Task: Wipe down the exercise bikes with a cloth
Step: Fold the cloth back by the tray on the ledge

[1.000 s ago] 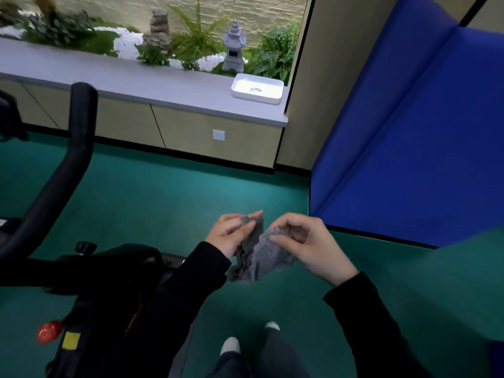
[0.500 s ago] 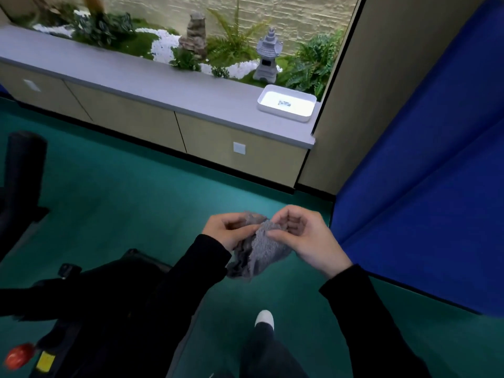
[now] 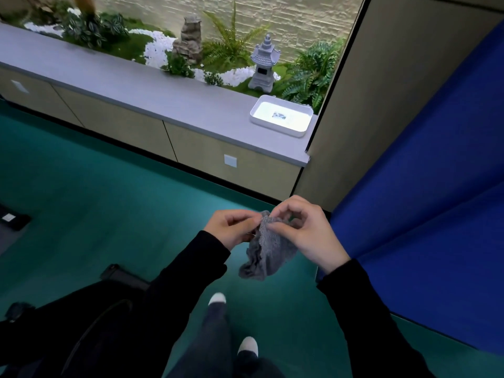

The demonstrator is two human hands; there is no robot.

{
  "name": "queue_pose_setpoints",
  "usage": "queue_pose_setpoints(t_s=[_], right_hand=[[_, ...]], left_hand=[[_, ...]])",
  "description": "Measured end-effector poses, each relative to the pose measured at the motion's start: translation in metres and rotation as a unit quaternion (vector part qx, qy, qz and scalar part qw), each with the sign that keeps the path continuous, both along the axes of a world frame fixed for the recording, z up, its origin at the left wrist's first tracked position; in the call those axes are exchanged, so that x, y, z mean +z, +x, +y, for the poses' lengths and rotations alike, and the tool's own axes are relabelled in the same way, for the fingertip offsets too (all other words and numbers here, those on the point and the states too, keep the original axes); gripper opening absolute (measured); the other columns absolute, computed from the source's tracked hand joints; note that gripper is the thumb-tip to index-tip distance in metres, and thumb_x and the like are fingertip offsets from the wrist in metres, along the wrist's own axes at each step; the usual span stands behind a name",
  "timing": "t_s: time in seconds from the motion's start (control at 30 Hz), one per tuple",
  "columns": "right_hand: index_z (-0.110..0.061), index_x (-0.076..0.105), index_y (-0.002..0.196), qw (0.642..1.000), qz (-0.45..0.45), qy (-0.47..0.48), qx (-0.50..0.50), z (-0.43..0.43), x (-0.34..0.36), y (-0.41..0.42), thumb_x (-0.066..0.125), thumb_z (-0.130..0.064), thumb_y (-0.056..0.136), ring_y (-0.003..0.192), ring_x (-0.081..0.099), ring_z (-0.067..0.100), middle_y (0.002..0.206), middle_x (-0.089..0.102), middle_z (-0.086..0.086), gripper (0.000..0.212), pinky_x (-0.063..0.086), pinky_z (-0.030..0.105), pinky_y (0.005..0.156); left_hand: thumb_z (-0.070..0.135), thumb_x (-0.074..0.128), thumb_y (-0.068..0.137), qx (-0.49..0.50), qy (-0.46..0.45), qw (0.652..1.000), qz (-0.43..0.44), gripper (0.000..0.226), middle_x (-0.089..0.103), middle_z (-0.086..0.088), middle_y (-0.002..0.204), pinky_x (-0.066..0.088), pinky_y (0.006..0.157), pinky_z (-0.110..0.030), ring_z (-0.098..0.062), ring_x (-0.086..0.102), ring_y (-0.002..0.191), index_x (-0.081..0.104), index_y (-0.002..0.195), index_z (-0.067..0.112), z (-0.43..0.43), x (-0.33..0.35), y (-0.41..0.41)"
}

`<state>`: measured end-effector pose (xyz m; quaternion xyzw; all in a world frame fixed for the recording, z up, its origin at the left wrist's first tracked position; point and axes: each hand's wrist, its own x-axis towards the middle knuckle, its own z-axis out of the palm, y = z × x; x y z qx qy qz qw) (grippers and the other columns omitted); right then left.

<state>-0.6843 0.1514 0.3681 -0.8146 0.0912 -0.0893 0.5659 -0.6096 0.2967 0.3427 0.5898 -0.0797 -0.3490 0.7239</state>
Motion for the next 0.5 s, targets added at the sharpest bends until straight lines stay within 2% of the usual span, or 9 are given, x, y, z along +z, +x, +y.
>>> queue_pose_setpoints(t_s=[0.1,0.13,0.2,0.27,0.37,0.43,0.5], right_hand=[[-0.014,0.059,0.074,1.000,0.012,0.008,-0.013,-0.010,-0.008,0.029,0.076,-0.002,0.074,0.069,0.050,0.014,0.074,0.054,0.001,0.021,0.043,0.034,0.064],[-0.016,0.056,0.073,1.000,0.012,0.009,-0.023,-0.012,-0.010,0.042,0.077,-0.004,0.074,0.068,0.050,0.012,0.072,0.054,0.000,0.024,0.041,0.030,0.062],[-0.017,0.052,0.073,0.999,0.011,0.002,-0.047,-0.016,-0.014,0.068,0.080,-0.010,0.071,0.066,0.050,0.011,0.071,0.054,-0.002,0.029,0.039,0.020,0.060],[-0.016,0.051,0.075,0.998,0.013,0.003,-0.062,-0.020,-0.017,0.095,0.082,-0.016,0.070,0.065,0.049,0.010,0.072,0.055,-0.001,0.032,0.038,0.016,0.058],[-0.012,0.052,0.079,0.994,0.006,0.086,-0.066,-0.034,-0.022,0.138,0.073,-0.021,0.081,0.063,0.051,0.006,0.076,0.058,0.000,0.022,0.039,0.018,0.057],[-0.007,0.055,0.084,0.988,0.013,0.129,-0.085,-0.047,-0.029,0.160,0.060,-0.021,0.091,0.076,0.057,0.008,0.083,0.061,0.003,0.016,0.044,0.021,0.067],[-0.011,0.060,0.092,0.982,0.052,0.155,-0.091,-0.059,-0.039,0.183,0.052,-0.017,0.096,0.094,0.060,0.012,0.097,0.066,0.003,0.010,0.046,0.024,0.080]], left_hand=[[0.017,0.073,0.071,-0.014,0.005,1.000,-0.025,0.008,0.070,0.003,0.070,0.049,0.069,-0.021,-0.010,0.062,0.066,0.076,0.065,0.023,-0.010,-0.002,0.024],[0.014,0.082,0.063,-0.018,0.026,0.998,-0.057,0.013,0.070,0.007,0.069,0.049,0.071,-0.020,-0.005,0.062,0.066,0.075,0.066,0.025,-0.013,-0.004,0.037],[0.008,0.088,0.053,-0.027,0.054,0.993,-0.097,0.027,0.069,0.010,0.066,0.048,0.068,-0.017,-0.002,0.060,0.064,0.071,0.071,0.020,-0.018,-0.008,0.063],[-0.007,0.080,0.060,-0.027,0.053,0.993,-0.104,0.029,0.066,0.009,0.061,0.048,0.062,-0.015,-0.002,0.057,0.058,0.062,0.075,0.012,-0.024,-0.008,0.090],[-0.019,0.071,0.062,0.019,0.023,0.997,-0.065,0.031,0.061,0.007,0.054,0.047,0.057,-0.019,-0.004,0.055,0.051,0.057,0.068,0.007,-0.029,-0.005,0.139],[-0.017,0.070,0.053,0.025,-0.022,0.999,-0.021,0.030,0.060,0.004,0.055,0.047,0.056,-0.018,-0.007,0.056,0.051,0.060,0.061,0.009,-0.027,-0.002,0.170],[-0.013,0.062,0.053,-0.002,-0.066,0.998,0.014,0.026,0.061,0.001,0.058,0.048,0.055,-0.016,-0.010,0.058,0.056,0.064,0.054,0.014,-0.024,0.003,0.202]])
